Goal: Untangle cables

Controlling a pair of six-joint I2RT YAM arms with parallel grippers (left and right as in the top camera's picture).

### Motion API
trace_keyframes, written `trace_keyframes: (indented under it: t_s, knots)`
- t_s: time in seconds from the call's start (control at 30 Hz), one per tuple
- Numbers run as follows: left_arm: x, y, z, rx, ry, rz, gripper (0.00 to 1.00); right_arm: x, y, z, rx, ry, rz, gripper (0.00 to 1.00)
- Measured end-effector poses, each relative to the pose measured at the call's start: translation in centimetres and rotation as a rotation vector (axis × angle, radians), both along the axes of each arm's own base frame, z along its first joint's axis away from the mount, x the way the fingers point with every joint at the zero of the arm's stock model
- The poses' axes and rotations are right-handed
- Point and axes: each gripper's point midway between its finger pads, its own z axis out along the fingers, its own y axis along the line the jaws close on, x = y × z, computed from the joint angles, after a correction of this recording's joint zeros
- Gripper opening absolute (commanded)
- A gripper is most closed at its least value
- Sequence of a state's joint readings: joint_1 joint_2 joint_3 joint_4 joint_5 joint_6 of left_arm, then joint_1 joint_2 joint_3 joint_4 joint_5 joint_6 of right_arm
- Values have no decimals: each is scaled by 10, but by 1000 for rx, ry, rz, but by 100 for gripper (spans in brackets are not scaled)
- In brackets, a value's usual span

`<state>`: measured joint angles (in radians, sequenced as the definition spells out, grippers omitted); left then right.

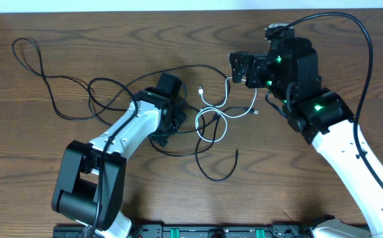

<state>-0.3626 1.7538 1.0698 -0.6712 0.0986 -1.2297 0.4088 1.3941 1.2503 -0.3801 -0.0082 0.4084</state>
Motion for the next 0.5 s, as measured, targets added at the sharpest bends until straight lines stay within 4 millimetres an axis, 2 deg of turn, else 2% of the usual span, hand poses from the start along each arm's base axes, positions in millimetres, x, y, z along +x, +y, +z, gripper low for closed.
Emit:
trace_keyframes:
  t_s: [0.03, 0.13, 0.17, 0.37, 0.5]
  knots:
    - [-1, 0, -1, 1, 3, 9, 36, 0, 0, 0, 0, 0, 0, 99]
    - [2, -1, 0, -7, -7, 13, 20, 0, 0, 0, 0, 0, 0, 99]
    - [3, -3, 0, -15, -11, 11, 8, 0, 0, 0, 0, 0, 0, 99]
    - [10, -23, 8, -119, -39, -70, 7, 0, 0, 0, 0, 1, 0, 99]
    - [19, -35, 32, -184, -120, -116, 8, -1, 0, -2, -4, 8, 0, 99]
